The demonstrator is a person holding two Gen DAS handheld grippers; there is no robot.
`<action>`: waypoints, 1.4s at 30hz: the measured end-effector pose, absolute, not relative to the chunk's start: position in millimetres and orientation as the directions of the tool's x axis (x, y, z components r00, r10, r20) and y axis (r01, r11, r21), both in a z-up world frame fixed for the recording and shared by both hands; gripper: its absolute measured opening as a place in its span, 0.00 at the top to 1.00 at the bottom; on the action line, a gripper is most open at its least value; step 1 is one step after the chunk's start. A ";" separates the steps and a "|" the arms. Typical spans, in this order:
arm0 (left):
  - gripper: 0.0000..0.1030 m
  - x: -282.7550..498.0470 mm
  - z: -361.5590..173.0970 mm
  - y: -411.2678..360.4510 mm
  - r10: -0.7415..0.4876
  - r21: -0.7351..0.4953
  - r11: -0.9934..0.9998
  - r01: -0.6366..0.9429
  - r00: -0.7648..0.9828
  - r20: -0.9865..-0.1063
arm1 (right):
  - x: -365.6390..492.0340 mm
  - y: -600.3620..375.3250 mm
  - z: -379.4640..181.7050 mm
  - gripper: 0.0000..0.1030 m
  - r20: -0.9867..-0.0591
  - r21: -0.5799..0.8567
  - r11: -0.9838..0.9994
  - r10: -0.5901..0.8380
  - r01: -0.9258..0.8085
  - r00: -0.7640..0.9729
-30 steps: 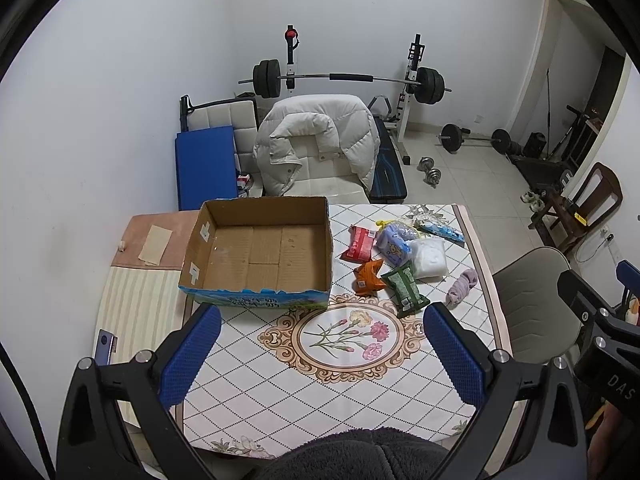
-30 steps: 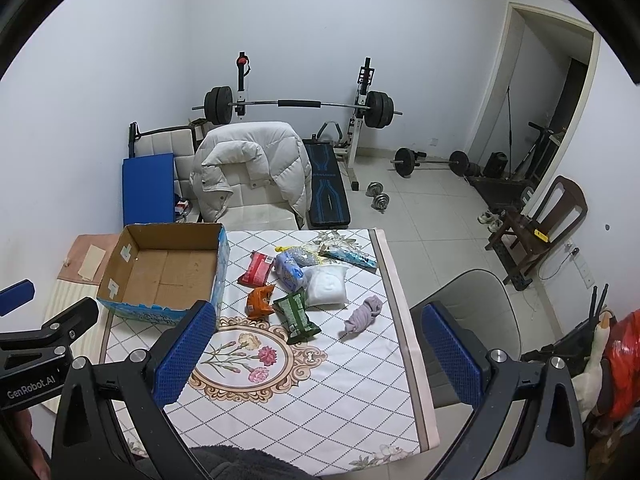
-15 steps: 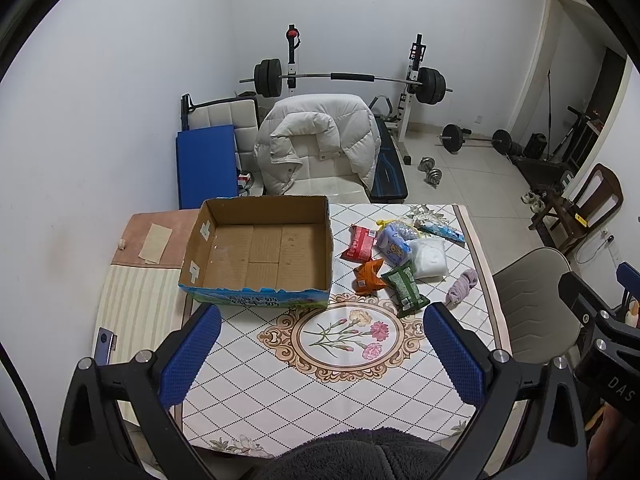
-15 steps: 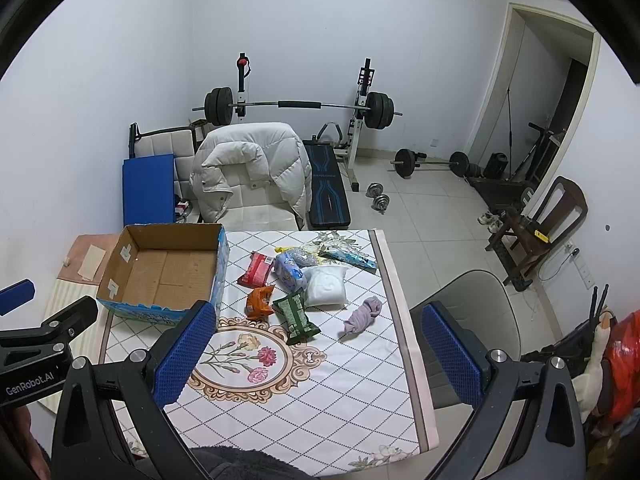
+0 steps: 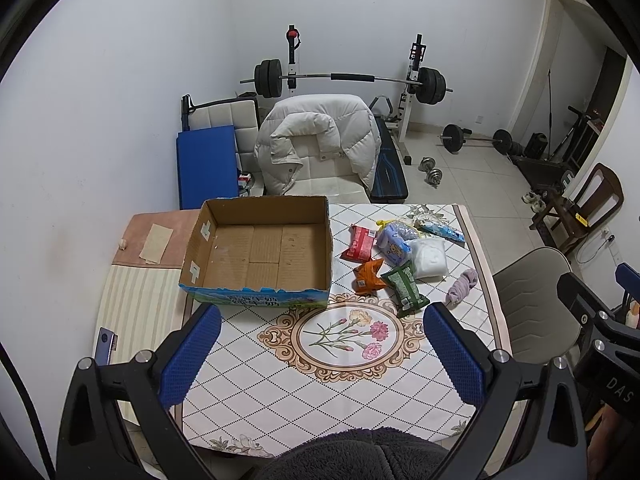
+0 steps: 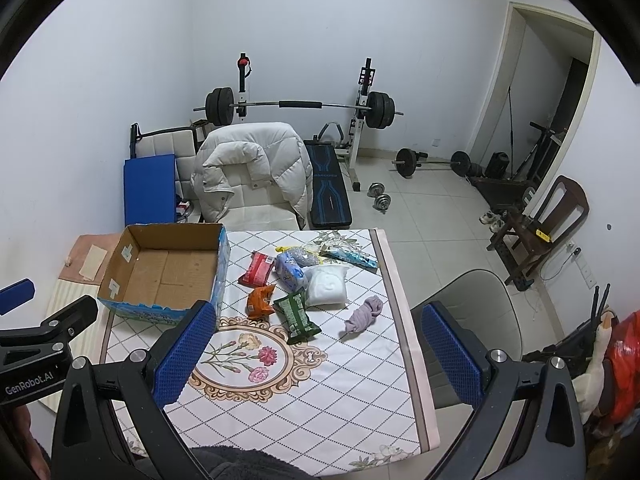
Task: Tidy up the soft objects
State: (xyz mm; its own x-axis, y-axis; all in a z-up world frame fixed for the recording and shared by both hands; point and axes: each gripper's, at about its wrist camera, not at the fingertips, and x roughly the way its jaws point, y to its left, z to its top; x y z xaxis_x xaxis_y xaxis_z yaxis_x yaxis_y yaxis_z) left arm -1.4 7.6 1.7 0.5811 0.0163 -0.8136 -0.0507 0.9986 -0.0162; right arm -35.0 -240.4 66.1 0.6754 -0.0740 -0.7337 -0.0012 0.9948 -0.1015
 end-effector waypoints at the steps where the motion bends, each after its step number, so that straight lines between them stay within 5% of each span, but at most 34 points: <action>1: 0.00 -1.5 1.8 7.4 0.016 -0.016 0.999 -0.051 0.581 -0.814 | -35.1 -240.4 66.6 0.00 -0.734 -0.102 0.995 -0.075 -0.001 0.676; 16: 0.00 28.6 -15.3 -5.8 -0.021 -0.047 0.998 -0.034 0.548 -0.836 | -16.4 -267.9 50.4 0.00 -0.750 -0.021 0.998 -0.052 0.056 0.659; 21: 0.00 114.6 -84.0 -32.1 -0.103 -0.125 0.992 -0.029 0.407 -0.908 | 64.0 -319.8 -3.5 0.00 -0.818 0.004 0.994 -0.062 0.113 0.572; 26: 0.01 208.7 -226.4 -85.4 -0.197 -0.207 0.976 -0.062 0.131 -0.972 | 183.7 -362.3 -126.9 0.00 -0.955 0.107 0.991 0.080 0.079 0.287; 34: 0.24 267.3 -416.9 -142.8 -0.265 -0.233 0.958 -0.170 -0.204 -0.942 | 298.5 -381.0 -283.3 0.00 -0.993 0.112 0.992 0.110 0.055 0.034; 42: 0.67 264.6 -423.8 -142.9 -0.218 -0.189 0.966 -0.174 -0.162 -0.963 | 346.3 -346.8 -372.1 0.00 -0.979 0.146 0.989 0.147 0.013 -0.141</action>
